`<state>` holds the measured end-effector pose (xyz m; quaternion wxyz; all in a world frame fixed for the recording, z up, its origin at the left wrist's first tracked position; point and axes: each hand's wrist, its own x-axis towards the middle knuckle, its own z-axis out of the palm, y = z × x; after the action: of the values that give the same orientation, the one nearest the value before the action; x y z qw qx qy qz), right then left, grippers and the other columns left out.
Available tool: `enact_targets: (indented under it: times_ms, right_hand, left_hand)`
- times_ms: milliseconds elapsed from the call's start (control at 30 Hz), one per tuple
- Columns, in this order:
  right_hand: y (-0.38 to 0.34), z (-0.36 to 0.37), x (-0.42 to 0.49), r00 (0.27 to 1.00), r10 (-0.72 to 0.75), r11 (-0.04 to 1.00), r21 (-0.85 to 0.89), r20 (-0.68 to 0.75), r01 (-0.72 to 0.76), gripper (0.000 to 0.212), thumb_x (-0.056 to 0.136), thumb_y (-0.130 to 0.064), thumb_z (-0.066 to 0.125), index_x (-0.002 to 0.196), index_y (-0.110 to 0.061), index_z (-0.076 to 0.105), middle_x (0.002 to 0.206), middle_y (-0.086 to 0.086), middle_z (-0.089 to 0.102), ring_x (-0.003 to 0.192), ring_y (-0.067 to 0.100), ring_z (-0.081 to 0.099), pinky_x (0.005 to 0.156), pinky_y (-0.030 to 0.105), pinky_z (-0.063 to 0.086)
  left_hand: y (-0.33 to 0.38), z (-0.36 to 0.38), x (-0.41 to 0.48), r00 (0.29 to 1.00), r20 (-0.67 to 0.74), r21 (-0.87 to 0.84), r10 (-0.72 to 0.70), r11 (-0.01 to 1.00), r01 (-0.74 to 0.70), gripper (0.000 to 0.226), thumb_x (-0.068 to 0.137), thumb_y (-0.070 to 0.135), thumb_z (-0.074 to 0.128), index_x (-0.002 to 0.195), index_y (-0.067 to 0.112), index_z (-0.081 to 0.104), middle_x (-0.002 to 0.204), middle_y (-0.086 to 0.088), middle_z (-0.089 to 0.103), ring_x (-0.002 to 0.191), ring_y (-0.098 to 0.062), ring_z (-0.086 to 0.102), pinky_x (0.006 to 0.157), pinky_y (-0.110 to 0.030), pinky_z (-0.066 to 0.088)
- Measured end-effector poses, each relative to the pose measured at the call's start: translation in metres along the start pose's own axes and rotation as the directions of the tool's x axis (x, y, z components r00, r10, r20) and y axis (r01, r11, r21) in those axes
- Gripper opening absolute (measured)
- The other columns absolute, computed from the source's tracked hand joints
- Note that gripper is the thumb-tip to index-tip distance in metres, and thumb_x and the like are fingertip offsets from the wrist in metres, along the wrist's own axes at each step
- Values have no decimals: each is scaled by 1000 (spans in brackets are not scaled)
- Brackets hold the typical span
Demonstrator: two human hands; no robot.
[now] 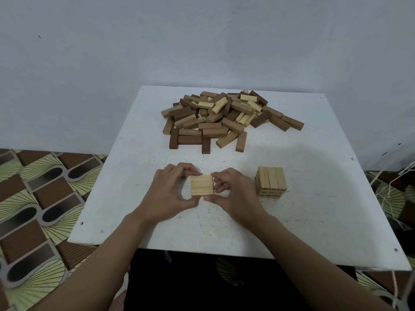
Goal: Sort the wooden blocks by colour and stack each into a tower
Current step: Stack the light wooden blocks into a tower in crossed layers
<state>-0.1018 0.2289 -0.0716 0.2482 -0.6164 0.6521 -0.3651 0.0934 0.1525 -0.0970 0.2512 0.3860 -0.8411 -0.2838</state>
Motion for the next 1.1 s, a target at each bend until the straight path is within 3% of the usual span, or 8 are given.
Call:
enact_targets:
  times_ms: [100,233,367,567,933,1100]
  right_hand:
    - [-3,-2,2,999,10,998,-63,46,-7,62,73,-30,88,129,-15,64,100,-8,58,80,3,58,69,8,47]
    - [-6,-7,8,995,47,994,-106,85,-38,71,74,-32,87,137,-13,58,104,-3,61,81,5,57,71,12,48]
    - [-7,-7,10,994,62,991,-125,91,-51,70,72,-34,89,133,-12,61,101,-3,64,81,5,58,76,19,54]
    - [-9,-7,8,995,62,990,-131,81,-51,63,71,-31,89,126,-13,64,97,-7,62,78,3,56,72,14,49]
    - [-8,-7,8,995,49,990,-140,87,-36,54,71,-31,90,117,-13,67,94,-6,63,78,5,56,71,14,49]
    - [-7,-7,10,993,51,989,-147,107,-35,55,71,-32,89,117,-13,67,96,-7,63,77,4,56,69,13,48]
  left_hand:
    - [0,0,1,1000,7,-3,-1,1000,1,57,69,42,78,120,35,52,120,27,63,113,-6,53,95,-33,34]
    - [0,-2,0,1000,27,3,5,1000,-5,60,70,50,71,124,31,52,121,31,62,115,-6,51,94,-35,34]
    - [0,-2,0,1000,31,18,6,1000,-7,59,71,51,70,124,33,50,121,33,61,112,-6,50,94,-37,35]
    - [-2,-3,1,999,34,23,8,1000,-9,61,71,51,71,125,32,50,121,36,60,111,-8,50,93,-41,37]
    - [-3,-2,2,999,47,56,15,998,-18,63,71,55,68,127,31,52,119,45,55,110,-4,48,93,-34,33]
    - [-5,-2,2,999,40,40,16,999,-17,62,72,56,69,127,32,53,121,40,58,111,-5,50,93,-35,33]
